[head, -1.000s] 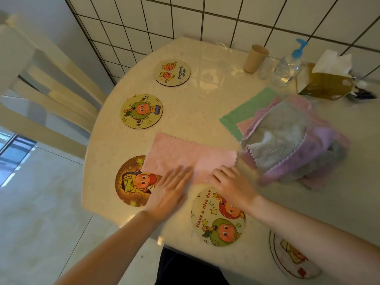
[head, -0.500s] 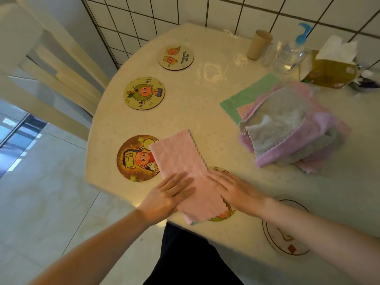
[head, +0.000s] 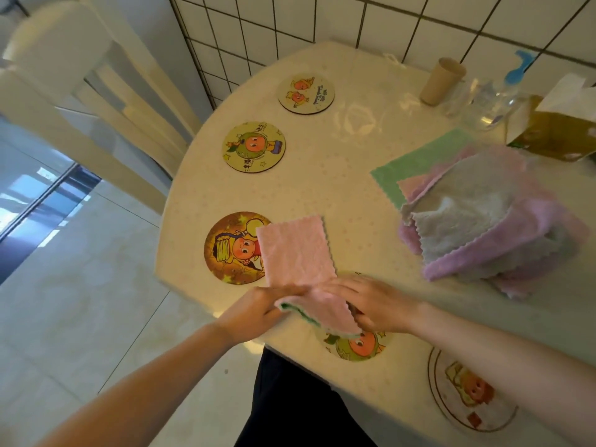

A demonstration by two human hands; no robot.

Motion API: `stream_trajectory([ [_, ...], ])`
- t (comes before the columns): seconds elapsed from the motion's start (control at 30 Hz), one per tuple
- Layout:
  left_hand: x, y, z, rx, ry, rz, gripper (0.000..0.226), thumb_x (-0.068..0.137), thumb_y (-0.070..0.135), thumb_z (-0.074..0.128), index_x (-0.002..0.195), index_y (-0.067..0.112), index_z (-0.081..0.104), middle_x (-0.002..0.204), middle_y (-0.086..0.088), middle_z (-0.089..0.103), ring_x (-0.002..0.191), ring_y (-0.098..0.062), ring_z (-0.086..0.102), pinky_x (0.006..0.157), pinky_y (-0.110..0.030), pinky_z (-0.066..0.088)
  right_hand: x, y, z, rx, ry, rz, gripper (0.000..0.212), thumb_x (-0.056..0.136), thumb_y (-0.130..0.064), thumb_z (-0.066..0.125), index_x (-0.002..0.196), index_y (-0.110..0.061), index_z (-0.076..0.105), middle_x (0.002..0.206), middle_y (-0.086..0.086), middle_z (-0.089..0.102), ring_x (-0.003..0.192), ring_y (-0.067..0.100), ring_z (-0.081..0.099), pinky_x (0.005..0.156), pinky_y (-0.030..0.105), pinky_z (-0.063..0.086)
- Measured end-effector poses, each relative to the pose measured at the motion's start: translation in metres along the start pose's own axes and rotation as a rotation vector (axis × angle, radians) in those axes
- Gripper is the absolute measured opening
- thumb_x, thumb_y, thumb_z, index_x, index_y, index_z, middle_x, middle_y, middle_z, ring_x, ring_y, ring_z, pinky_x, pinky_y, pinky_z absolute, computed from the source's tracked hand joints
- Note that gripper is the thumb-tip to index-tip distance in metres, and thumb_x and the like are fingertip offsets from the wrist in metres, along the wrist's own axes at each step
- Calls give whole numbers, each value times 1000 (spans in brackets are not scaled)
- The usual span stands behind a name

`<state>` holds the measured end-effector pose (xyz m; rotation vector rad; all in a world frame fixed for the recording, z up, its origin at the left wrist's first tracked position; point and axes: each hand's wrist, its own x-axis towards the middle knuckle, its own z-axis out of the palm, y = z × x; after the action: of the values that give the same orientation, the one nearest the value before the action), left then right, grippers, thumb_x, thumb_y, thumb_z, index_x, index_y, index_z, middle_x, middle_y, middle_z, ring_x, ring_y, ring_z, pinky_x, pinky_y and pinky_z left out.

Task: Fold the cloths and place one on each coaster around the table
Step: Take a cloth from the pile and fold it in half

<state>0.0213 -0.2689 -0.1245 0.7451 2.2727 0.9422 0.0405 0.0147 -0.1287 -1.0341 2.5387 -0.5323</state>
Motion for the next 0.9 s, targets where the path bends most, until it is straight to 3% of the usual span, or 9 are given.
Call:
stream_trajectory([
  [0.07,8,8,-11,-210,102,-187,50,83,74,37,100,38,68,90,2,72,73,-3,62,71,-30,54,10,-7,-9,305,68,165,54,84,-37,57,136,-29,44,133,-15,49,121,2,46,103,22,39],
  [0.2,27,8,-31,-620,206,-399,29,96,37,49,98,14,68,96,-7,70,86,-14,66,84,-43,54,40,-13,-21,781,323,507,24,88,-28,64,110,-19,64,104,-5,66,98,10,63,88,34,54],
  [0.3,39,3,-41,-808,290,-544,35,96,38,51,100,5,64,89,-12,67,83,-23,66,79,-48,57,63,-4,-22,828,382,618,22,90,-38,55,92,-18,63,84,4,68,76,20,64,65,41,51],
  [0.37,43,0,-40,-798,326,-570,33,97,37,50,98,6,62,84,-12,64,75,-20,66,68,-41,60,75,0,-21,756,361,670,24,94,-33,52,82,-13,58,69,0,58,60,12,50,55,30,38],
  [0.47,46,2,-36,-702,406,-573,27,100,31,45,91,10,57,74,-5,58,59,-8,59,50,-22,50,86,5,-15,656,340,754,31,97,-30,47,77,-8,53,64,-1,50,56,10,42,51,26,30],
  [0.53,48,3,-33,-658,439,-544,25,100,32,43,97,11,57,77,-4,58,64,-11,58,51,-23,48,88,5,-12,630,357,787,31,98,-31,45,76,-9,51,63,-1,50,55,11,42,50,25,30],
  [0.67,55,-3,-30,-516,483,-534,26,100,36,41,95,16,57,85,-6,62,78,-20,58,69,-36,47,91,2,-13,555,405,805,27,99,-33,41,76,-21,48,64,-6,51,53,9,45,48,22,31],
  [0.83,66,-6,-27,-353,558,-647,34,98,38,42,78,11,47,70,0,50,68,-20,47,56,-32,34,102,6,-9,400,354,933,33,99,-40,38,82,-16,53,69,-3,57,61,18,57,54,34,43],
  [0.9,68,-1,-28,-270,594,-686,28,98,37,43,82,14,42,72,3,49,70,-23,50,54,-33,33,106,6,-10,360,337,978,33,98,-42,38,82,-17,52,71,-4,58,65,19,57,57,34,45],
])
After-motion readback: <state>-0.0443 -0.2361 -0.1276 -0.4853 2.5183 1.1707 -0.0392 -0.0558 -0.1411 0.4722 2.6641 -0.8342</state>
